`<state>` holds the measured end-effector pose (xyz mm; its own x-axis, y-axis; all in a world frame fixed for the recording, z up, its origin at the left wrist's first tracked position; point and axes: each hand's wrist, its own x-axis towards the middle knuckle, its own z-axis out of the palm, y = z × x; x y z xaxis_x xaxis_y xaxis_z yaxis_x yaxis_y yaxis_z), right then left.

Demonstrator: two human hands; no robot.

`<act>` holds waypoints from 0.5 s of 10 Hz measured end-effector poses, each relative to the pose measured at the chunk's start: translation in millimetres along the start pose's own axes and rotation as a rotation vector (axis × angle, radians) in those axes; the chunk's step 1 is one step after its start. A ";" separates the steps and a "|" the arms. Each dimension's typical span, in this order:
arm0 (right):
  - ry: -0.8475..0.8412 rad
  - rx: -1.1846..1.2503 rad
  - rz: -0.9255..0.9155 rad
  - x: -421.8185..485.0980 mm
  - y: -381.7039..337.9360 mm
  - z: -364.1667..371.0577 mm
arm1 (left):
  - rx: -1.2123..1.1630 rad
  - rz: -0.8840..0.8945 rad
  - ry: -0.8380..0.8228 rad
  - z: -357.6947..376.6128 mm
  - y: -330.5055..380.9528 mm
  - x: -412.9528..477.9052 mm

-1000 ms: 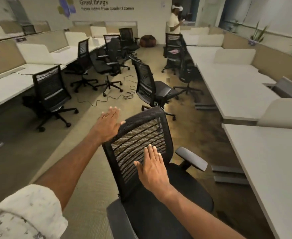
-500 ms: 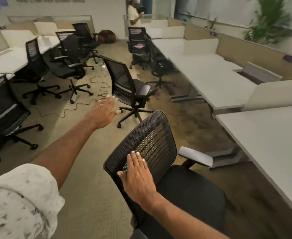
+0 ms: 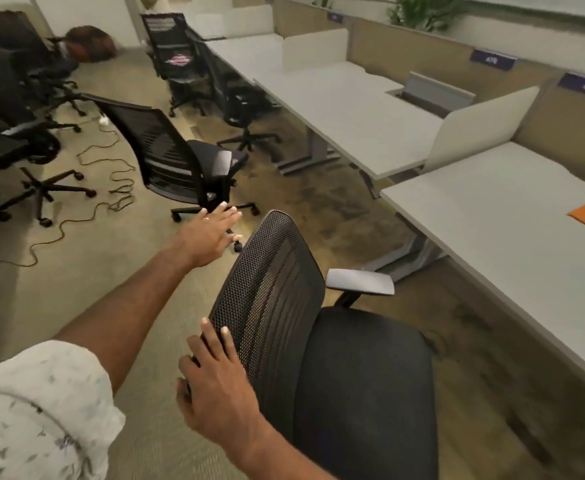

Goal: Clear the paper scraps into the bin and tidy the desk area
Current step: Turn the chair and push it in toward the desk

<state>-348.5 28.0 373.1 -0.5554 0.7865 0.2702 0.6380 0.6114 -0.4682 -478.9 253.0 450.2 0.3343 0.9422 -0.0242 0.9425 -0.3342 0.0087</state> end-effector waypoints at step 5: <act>-0.246 -0.291 0.121 -100.0 -3.1 85.7 | -0.959 -0.348 0.094 76.0 22.7 6.8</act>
<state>-340.6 -60.1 275.4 -0.5557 0.8314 0.0018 0.8115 0.5428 -0.2165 -455.3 249.9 374.2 0.0016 0.9950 -0.1001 0.5762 0.0809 0.8133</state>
